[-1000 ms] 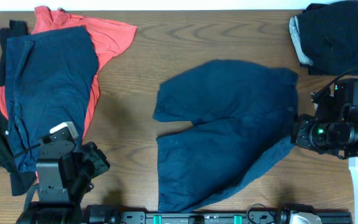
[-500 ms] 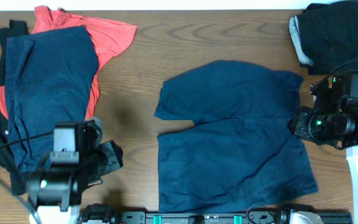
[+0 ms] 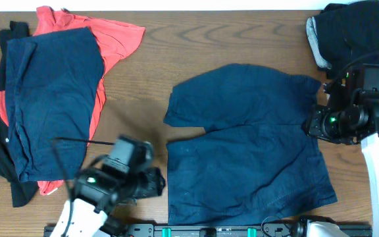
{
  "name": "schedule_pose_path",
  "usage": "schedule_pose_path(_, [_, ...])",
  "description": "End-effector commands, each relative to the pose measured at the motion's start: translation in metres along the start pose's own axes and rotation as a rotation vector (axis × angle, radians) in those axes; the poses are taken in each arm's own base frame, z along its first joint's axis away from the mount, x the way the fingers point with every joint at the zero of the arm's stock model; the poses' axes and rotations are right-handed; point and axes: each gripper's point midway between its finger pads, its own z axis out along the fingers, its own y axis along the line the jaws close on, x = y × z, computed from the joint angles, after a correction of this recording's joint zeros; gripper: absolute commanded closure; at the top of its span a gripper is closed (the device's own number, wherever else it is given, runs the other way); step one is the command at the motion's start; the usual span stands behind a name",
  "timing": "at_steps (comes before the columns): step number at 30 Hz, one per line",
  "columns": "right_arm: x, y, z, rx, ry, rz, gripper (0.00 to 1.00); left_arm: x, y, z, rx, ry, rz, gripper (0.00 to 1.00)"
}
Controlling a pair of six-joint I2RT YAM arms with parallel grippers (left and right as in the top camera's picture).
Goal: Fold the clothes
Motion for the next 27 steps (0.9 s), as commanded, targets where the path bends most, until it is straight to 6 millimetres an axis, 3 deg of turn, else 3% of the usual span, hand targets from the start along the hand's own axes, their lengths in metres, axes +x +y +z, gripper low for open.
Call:
schedule_pose_path(1, [-0.008,-0.004,0.001,0.01,-0.005,-0.005,0.7,0.016,0.002,0.022,-0.041,0.037,-0.045,0.51])
schedule_pose_path(9, [-0.012,-0.004,0.006,0.011,-0.002,-0.005,0.69,0.029,0.007,0.049,-0.195,0.032,0.013,0.5])
schedule_pose_path(17, [-0.013,-0.004,0.006,0.01,-0.006,-0.006,0.69,0.052,0.017,0.077,-0.347,0.155,0.021,0.5])
schedule_pose_path(27, [-0.017,-0.003,0.006,0.007,-0.023,-0.008,0.67,0.075,0.013,0.088,-0.373,0.233,0.032,0.51])
